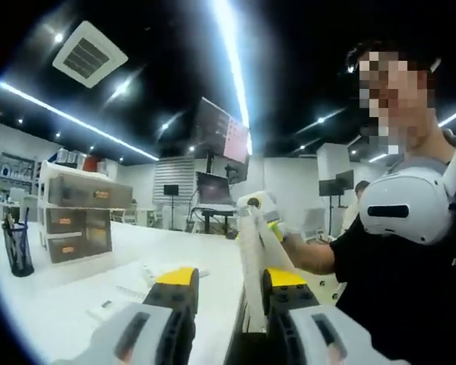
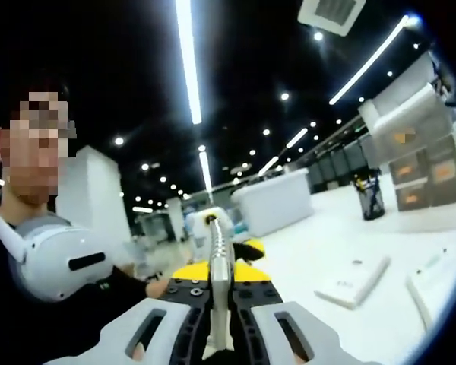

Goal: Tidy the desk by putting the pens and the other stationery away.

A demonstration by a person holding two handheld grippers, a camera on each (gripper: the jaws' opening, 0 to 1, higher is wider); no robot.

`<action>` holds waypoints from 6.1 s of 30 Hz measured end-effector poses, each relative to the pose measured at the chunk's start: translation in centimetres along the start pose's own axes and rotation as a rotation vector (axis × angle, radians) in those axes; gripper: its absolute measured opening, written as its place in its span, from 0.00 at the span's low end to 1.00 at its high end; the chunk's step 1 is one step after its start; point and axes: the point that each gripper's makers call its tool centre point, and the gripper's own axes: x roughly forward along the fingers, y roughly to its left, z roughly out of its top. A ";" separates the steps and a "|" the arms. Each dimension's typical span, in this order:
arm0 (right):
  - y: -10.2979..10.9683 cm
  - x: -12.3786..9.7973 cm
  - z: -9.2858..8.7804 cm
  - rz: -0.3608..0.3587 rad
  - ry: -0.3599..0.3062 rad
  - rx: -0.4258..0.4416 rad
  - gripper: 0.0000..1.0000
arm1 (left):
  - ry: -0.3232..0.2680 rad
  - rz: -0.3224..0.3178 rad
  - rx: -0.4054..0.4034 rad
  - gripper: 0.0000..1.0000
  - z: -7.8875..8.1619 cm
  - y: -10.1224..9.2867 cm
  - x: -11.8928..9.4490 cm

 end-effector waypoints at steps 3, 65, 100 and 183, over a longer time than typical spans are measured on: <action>-1.1 -0.7 0.3 -0.035 -0.008 0.048 0.04 | 0.020 0.054 0.056 0.34 0.0 1.1 -0.7; -6.3 0.9 0.2 -0.074 -0.290 0.773 0.22 | 0.584 0.424 1.840 0.08 -0.4 0.5 2.9; -7.5 -9.5 -1.7 -0.645 0.095 -0.278 0.39 | 0.414 0.466 1.244 0.07 9.3 8.0 3.7; -5.9 -12.2 -3.9 -0.668 0.140 -0.276 0.44 | 0.938 0.220 0.935 0.08 6.6 32.1 19.4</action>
